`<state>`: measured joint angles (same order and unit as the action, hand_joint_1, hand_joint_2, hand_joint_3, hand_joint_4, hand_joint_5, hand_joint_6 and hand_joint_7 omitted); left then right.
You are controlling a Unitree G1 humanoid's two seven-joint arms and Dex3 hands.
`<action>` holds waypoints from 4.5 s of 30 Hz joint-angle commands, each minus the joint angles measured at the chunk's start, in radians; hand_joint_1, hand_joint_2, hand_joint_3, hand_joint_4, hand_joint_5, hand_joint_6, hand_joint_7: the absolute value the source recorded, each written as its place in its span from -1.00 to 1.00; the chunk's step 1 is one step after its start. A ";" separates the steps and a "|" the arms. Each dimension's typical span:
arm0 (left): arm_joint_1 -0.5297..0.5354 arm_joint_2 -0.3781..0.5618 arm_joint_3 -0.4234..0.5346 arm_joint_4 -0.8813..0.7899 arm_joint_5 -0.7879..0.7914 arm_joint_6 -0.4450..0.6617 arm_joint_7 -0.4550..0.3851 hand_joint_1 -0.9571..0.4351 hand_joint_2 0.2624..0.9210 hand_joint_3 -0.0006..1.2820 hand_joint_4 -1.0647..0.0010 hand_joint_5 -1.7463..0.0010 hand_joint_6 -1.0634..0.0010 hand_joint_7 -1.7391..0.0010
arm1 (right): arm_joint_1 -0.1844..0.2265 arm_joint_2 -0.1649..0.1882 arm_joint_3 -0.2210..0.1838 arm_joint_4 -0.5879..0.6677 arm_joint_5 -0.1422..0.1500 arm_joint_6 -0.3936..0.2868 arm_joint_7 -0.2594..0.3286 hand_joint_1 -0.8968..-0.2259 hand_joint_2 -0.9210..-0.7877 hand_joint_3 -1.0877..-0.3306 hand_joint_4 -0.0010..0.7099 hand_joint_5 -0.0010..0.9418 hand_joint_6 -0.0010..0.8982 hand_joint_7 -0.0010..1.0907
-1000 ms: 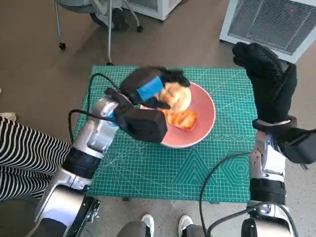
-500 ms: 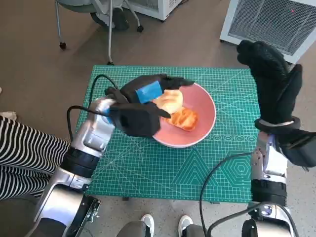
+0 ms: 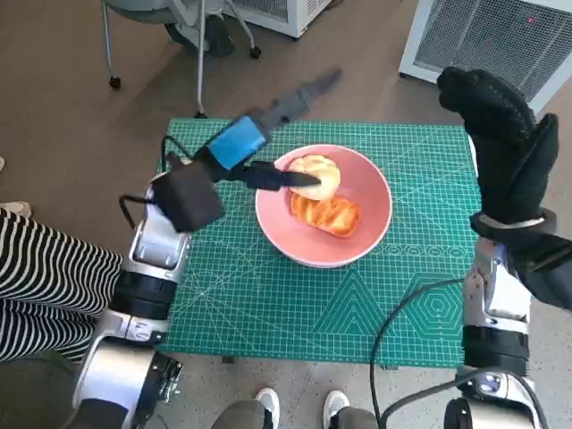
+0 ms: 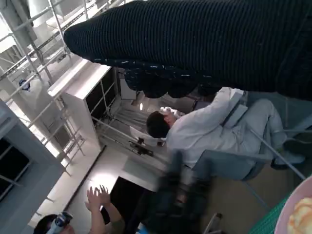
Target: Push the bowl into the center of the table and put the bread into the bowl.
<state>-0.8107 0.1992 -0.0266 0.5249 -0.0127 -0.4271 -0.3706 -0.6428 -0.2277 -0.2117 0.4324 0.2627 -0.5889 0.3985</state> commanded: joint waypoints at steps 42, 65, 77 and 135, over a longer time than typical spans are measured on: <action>0.009 -0.164 0.186 0.250 -0.296 -0.410 -0.173 -0.63 1.00 -0.13 1.00 1.00 0.95 0.98 | -0.036 0.010 0.052 0.067 -0.132 -0.101 -0.125 -0.63 -1.00 0.04 -0.52 -0.99 -0.93 -0.11; 0.047 -0.135 0.170 0.164 -0.289 -0.378 -0.175 -0.62 1.00 -0.27 0.97 1.00 0.87 0.93 | -0.018 -0.017 0.068 -0.007 -0.138 -0.066 -0.121 -0.61 -1.00 0.04 -0.49 -0.98 -0.96 -0.12; 0.074 -0.143 0.187 0.123 -0.374 -0.343 -0.239 -0.61 1.00 -0.34 0.87 0.97 0.82 0.88 | 0.007 -0.019 0.068 -0.035 -0.134 -0.053 -0.119 -0.59 -1.00 0.03 -0.48 -0.98 -0.96 -0.12; 0.119 -0.127 0.192 0.035 -0.368 -0.278 -0.242 -0.43 1.00 -0.47 0.53 0.99 0.94 0.34 | 0.064 0.016 0.091 -0.117 -0.168 -0.036 -0.176 -0.66 -1.00 0.04 -0.51 -1.00 -0.97 -0.11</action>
<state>-0.7032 0.0680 0.1712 0.5838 -0.3901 -0.7201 -0.6240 -0.5983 -0.2225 -0.1271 0.2993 0.1115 -0.6269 0.2345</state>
